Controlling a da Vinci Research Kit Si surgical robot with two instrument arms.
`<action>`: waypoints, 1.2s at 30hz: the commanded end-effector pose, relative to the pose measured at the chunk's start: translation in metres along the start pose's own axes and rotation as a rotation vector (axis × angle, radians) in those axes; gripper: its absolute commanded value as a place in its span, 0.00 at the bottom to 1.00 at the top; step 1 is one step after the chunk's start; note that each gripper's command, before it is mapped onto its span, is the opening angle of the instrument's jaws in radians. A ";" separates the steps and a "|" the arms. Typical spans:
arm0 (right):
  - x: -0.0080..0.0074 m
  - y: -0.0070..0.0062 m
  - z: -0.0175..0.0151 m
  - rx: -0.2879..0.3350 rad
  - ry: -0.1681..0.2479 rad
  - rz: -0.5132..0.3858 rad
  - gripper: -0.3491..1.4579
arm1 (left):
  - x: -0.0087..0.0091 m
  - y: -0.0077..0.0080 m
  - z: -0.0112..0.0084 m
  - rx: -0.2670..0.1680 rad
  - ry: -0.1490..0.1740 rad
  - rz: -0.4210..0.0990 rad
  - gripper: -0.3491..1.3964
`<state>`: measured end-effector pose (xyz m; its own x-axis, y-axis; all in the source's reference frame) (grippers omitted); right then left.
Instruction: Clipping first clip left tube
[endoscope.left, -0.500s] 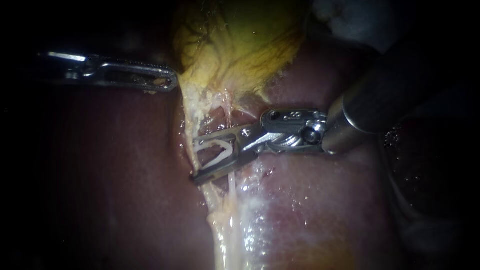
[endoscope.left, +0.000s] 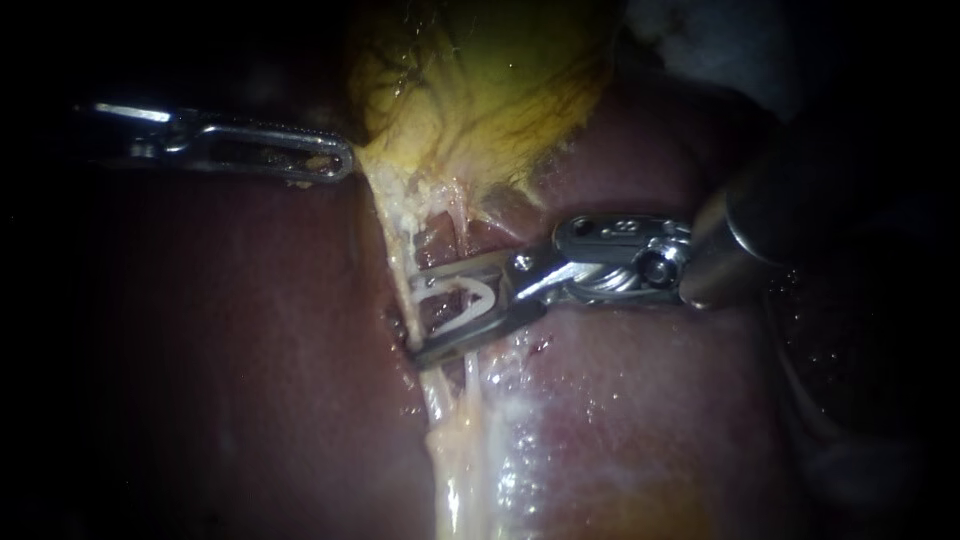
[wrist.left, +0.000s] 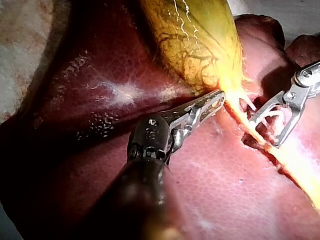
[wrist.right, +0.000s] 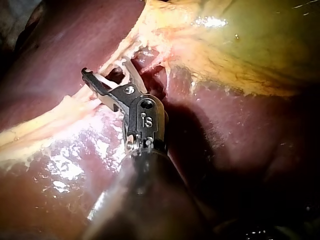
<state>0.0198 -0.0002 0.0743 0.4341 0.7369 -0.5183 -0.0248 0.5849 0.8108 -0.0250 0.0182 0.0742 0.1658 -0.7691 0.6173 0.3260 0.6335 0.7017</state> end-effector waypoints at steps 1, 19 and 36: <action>-0.0003 0.0001 -0.0001 0.011 -0.004 0.010 0.49 | 0.0000 0.0000 0.0000 0.001 0.000 0.000 0.00; -0.0047 0.0026 0.0002 0.108 -0.014 0.110 0.49 | 0.0000 0.0000 -0.0002 0.002 0.001 0.000 0.00; -0.0041 0.0026 0.0039 0.346 0.155 0.171 0.49 | -0.0001 0.0000 -0.0003 0.003 0.001 -0.001 0.00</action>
<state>0.0217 -0.0032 0.0794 0.3061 0.8723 -0.3813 0.2412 0.3164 0.9175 -0.0248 0.0183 0.0740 0.1665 -0.7693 0.6168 0.3235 0.6335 0.7029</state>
